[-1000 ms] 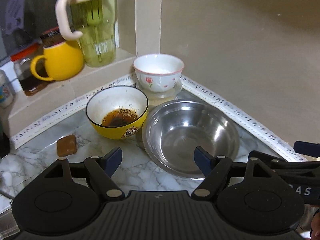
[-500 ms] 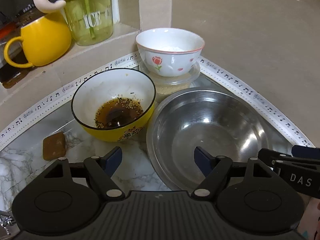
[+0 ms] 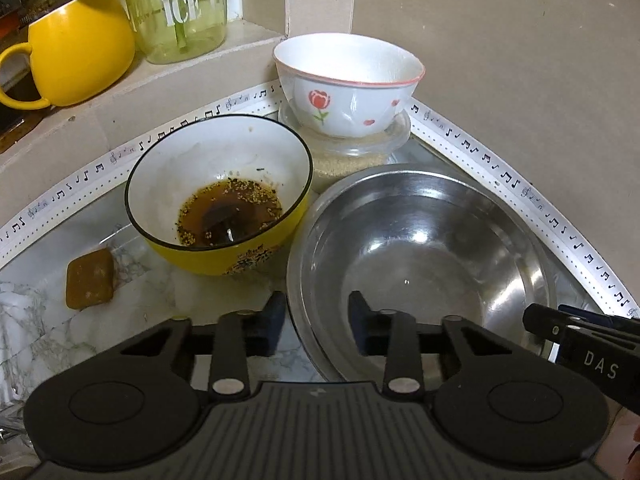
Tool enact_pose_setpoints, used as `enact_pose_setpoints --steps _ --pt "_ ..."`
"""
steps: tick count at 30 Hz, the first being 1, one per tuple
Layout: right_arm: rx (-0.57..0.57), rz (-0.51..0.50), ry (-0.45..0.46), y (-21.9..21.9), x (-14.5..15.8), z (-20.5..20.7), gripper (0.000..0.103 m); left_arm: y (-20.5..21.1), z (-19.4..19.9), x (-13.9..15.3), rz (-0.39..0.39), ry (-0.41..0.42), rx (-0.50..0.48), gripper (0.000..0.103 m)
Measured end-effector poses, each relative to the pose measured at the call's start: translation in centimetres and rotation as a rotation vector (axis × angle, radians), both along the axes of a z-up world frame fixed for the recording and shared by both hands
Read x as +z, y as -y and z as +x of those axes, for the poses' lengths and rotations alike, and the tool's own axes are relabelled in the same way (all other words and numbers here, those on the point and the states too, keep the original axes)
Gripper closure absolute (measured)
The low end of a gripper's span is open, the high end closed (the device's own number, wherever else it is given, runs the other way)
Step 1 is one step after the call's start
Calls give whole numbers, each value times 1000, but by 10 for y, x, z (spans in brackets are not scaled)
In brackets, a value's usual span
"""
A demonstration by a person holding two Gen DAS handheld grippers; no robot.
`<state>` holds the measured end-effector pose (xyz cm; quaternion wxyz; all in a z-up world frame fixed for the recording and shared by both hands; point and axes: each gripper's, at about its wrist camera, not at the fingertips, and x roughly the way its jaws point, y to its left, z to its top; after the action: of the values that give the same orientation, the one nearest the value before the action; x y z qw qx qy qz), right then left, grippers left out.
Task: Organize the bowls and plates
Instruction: 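Move both grippers to the rim of the large steel bowl, then close both grippers on the steel bowl rim, then lift the steel bowl with both grippers and carry it toward the stove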
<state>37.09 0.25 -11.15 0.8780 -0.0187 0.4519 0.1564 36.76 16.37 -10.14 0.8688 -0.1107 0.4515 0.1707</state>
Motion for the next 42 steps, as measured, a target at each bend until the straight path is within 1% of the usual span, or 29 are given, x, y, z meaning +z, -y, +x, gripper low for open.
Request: enact_pose_setpoints --steps 2,4,7,13,17,26,36,42 --pt "3 2 -1 0 0 -1 82 0 0 -1 9 -2 6 75" --pt "8 2 -2 -1 0 -1 87 0 -1 -1 22 -4 10 82" --pt "7 1 0 -2 1 -3 87 -2 -2 -1 24 -5 16 88" --pt "22 7 8 0 3 -8 87 -4 -9 0 8 -3 22 89" --pt "31 22 15 3 7 -12 87 -1 -17 6 15 18 20 89" --pt "47 39 57 16 25 -36 87 12 -44 28 18 52 -8 89" --pt "19 70 104 41 62 -84 87 39 -89 68 23 93 -48 90" --pt "10 80 144 63 83 -119 87 59 -120 86 -15 127 -72 90"
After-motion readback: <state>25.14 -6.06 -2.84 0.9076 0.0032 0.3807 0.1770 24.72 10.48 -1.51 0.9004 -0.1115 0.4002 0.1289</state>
